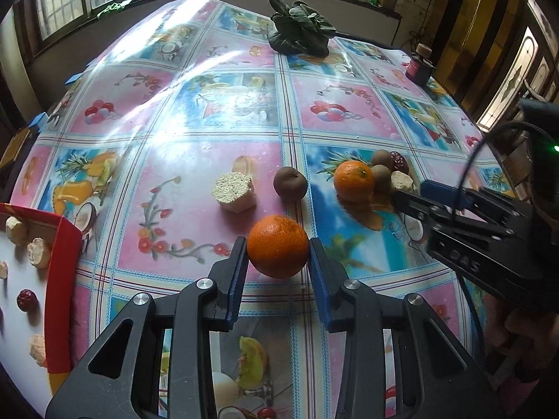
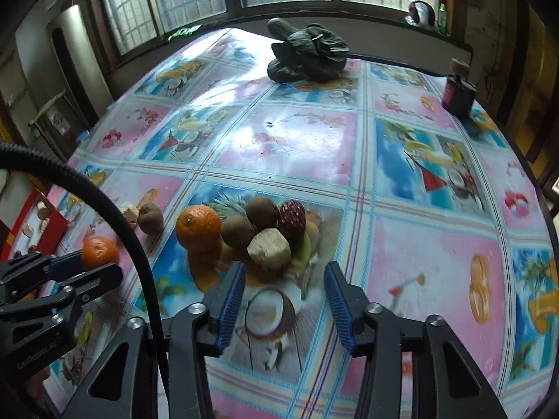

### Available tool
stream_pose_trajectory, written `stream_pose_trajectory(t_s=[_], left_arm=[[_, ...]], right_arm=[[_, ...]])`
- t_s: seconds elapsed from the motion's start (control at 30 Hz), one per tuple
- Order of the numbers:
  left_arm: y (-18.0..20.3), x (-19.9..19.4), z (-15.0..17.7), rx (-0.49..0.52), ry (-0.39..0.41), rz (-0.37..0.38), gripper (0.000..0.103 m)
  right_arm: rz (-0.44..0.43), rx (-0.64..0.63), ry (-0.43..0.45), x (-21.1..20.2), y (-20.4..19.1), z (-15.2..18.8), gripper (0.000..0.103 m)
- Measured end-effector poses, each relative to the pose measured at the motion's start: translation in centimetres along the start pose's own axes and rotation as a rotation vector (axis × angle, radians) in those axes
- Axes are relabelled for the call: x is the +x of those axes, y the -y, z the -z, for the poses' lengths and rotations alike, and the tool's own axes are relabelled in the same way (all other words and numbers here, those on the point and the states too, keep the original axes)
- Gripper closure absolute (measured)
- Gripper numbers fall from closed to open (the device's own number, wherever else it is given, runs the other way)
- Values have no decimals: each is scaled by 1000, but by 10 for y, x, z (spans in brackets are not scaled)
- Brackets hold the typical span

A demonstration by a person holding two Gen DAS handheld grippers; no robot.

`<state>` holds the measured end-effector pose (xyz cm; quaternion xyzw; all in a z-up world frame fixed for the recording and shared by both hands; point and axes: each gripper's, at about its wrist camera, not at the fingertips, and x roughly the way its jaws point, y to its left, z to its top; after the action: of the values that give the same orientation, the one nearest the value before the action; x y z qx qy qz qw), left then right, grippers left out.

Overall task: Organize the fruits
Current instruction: 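Grasp an orange with the left gripper while the right gripper grasps a round beige slice, then carry the orange and the beige slice over the red tray with both grippers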

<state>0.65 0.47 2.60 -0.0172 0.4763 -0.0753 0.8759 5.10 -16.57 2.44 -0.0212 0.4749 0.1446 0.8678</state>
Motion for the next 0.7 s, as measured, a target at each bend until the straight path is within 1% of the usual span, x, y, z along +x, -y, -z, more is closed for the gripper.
stream_pose_trajectory(t_s=[0.07, 0.1, 0.17, 0.27, 0.33, 0.5, 0.57, 0.7], left_arm=[[-2, -2, 0, -2, 3, 3, 69], [-3, -3, 0, -2, 5, 4, 69], [-6, -6, 1, -6, 7, 3, 69], [-11, -10, 2, -14, 12, -5, 69], [-14, -13, 3, -22, 14, -9, 69], [-18, -26, 7, -25, 33, -14, 69], [-19, -31, 9, -23, 40, -16, 69], [-25, -42, 13, -22, 54, -25, 69]], right_arm=[[22, -35, 3, 6, -4, -6, 64], [29, -52, 3, 9, -6, -8, 67], [42, -68, 2, 11, -8, -11, 79], [30, -62, -4, 7, -7, -9, 80], [37, -56, 6, 2, -7, -5, 80], [7, 1, 36, -20, -9, 9, 80], [-22, 16, 53, -30, -13, 14, 80], [-35, 0, 81, -45, -30, 18, 80]])
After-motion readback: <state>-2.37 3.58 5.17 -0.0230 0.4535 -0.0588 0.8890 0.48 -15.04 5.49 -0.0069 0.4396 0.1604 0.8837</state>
